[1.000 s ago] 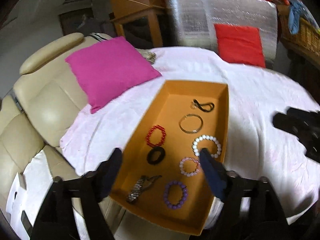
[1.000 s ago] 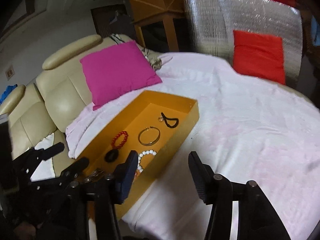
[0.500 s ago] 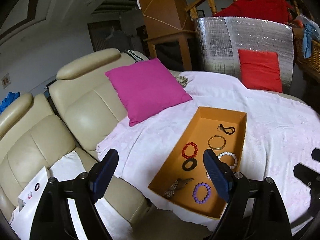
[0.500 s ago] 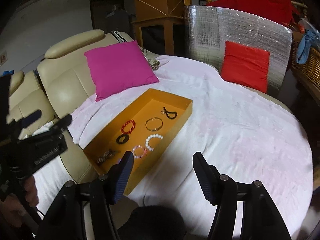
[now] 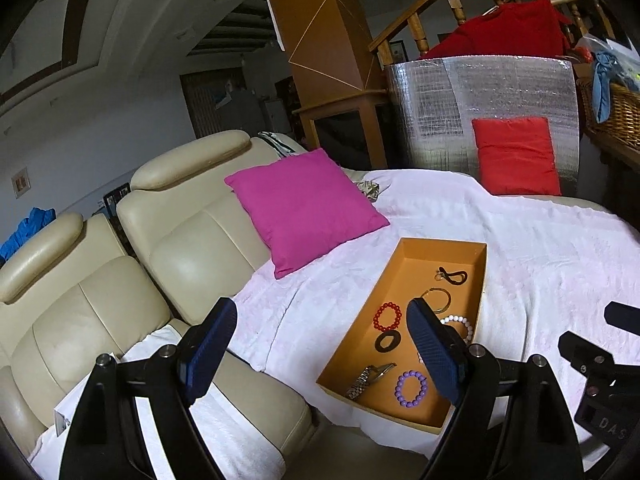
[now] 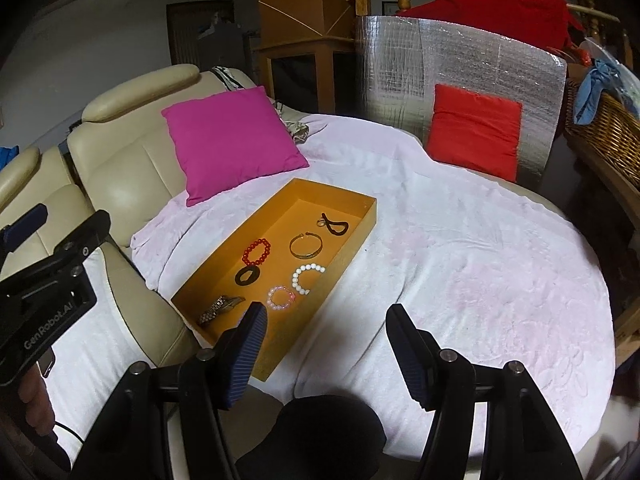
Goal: Organize jewelry
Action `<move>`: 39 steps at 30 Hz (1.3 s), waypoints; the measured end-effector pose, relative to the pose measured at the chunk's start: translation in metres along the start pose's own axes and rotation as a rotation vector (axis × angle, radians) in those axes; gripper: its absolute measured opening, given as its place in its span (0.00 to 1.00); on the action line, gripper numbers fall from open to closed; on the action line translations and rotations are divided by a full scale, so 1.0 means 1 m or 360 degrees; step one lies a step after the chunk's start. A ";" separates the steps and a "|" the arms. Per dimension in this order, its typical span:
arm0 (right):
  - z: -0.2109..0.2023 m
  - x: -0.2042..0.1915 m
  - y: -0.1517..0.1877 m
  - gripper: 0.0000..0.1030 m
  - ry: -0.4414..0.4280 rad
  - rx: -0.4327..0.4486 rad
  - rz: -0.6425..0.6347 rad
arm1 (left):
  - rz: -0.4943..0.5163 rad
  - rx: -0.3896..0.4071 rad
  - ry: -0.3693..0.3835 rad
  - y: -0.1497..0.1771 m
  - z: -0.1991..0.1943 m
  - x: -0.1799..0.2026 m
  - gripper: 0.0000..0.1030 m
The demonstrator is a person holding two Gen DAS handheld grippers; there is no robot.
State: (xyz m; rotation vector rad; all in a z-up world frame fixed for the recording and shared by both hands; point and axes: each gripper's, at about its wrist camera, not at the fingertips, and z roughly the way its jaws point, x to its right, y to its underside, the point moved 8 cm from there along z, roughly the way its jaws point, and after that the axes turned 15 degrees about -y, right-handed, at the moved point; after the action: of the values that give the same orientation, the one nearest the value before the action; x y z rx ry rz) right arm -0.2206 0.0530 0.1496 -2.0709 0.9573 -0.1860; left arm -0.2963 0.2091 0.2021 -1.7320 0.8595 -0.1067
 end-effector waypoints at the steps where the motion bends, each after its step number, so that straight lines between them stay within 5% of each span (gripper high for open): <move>1: 0.000 0.000 0.000 0.64 0.0005 -0.0001 0.0001 | -0.0010 -0.0006 0.0005 0.000 0.001 -0.001 0.84; 39: 0.021 -0.022 -0.011 0.64 0.0099 0.0005 -0.0036 | -0.0069 -0.0082 0.0026 0.012 0.030 -0.025 0.85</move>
State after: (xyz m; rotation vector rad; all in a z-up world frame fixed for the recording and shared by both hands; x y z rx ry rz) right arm -0.2209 0.0852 0.1486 -2.0841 0.9705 -0.2650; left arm -0.3059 0.2472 0.1896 -1.8005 0.8428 -0.1288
